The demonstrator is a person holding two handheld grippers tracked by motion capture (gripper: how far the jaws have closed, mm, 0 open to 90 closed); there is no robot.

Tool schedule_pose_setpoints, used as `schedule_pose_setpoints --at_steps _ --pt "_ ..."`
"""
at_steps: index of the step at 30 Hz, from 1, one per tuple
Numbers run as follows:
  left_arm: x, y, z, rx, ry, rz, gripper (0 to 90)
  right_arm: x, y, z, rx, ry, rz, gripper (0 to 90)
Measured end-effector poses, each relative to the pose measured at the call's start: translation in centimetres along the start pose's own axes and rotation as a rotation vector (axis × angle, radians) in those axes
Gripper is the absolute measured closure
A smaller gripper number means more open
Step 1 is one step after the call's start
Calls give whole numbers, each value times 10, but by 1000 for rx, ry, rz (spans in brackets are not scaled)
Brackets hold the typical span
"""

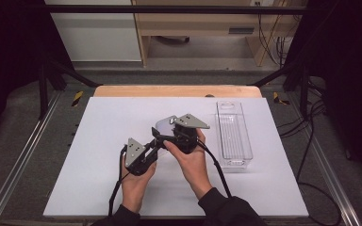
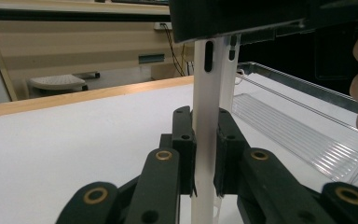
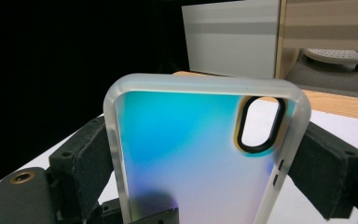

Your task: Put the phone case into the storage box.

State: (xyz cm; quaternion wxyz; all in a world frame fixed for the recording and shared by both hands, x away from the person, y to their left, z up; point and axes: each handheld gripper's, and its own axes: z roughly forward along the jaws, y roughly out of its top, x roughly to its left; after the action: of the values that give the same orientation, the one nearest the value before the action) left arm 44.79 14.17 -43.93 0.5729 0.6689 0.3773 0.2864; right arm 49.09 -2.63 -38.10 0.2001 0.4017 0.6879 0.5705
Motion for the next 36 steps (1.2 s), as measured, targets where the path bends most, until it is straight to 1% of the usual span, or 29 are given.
schedule_pose_setpoints --at_steps 9,12,17,19,23,36 --pt "0 -1 1 9 -2 -3 809 -2 0 0 15 6 4 170" --pt "0 -2 1 12 -5 -7 809 -2 -1 0 22 2 -2 172" --pt "0 -2 2 15 -14 -10 809 -3 0 0 32 7 -3 174" --pt "0 -3 2 17 -18 -15 809 -3 0 -1 36 1 -7 174" --pt "0 -3 2 20 -17 -12 809 -1 0 -1 41 -5 -15 174" --pt "-1 -4 3 20 -21 -10 808 -3 0 -2 58 -12 -3 176"
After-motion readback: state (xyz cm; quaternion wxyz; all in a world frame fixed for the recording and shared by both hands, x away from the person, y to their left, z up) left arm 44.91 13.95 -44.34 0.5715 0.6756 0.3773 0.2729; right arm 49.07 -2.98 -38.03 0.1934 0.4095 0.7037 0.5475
